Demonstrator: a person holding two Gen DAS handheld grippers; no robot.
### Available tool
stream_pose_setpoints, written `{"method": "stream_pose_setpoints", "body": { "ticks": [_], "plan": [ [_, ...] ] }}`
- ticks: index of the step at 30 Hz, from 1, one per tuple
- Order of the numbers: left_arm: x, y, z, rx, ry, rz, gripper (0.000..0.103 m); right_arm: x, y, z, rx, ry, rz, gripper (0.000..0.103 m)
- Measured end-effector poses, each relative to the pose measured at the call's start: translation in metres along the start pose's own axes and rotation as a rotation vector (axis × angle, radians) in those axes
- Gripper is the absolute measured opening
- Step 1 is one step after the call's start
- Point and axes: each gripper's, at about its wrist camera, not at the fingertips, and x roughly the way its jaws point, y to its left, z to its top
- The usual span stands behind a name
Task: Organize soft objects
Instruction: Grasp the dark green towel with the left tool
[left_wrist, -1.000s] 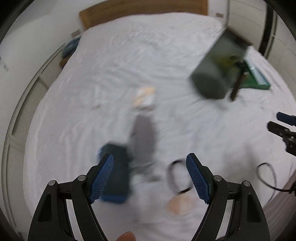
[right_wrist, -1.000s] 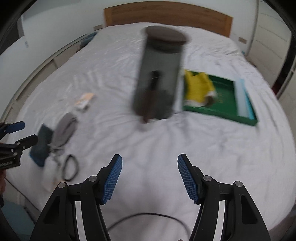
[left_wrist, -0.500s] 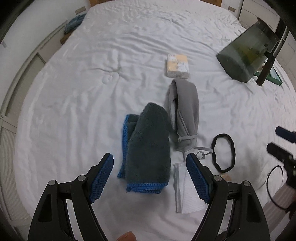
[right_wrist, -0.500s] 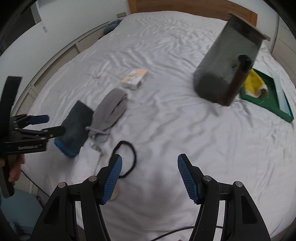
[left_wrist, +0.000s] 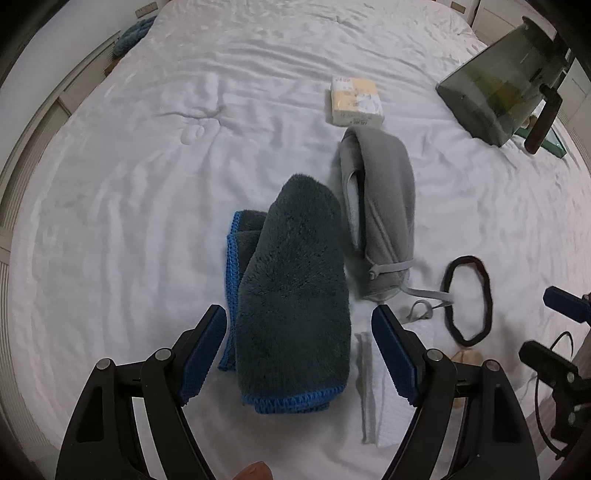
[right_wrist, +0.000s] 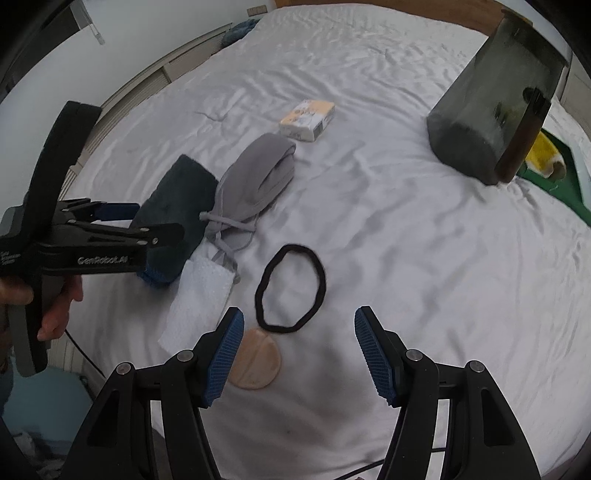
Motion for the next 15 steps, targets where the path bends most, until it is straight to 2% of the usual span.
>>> {"method": "stream_pose_setpoints", "body": {
  "ticks": [15],
  "plan": [
    [0.029,0.012,-0.006,-0.037,0.055,-0.026,0.076,0.016,0.015,-0.011,-0.023,0.018,0.023,0.063]
  ]
}}
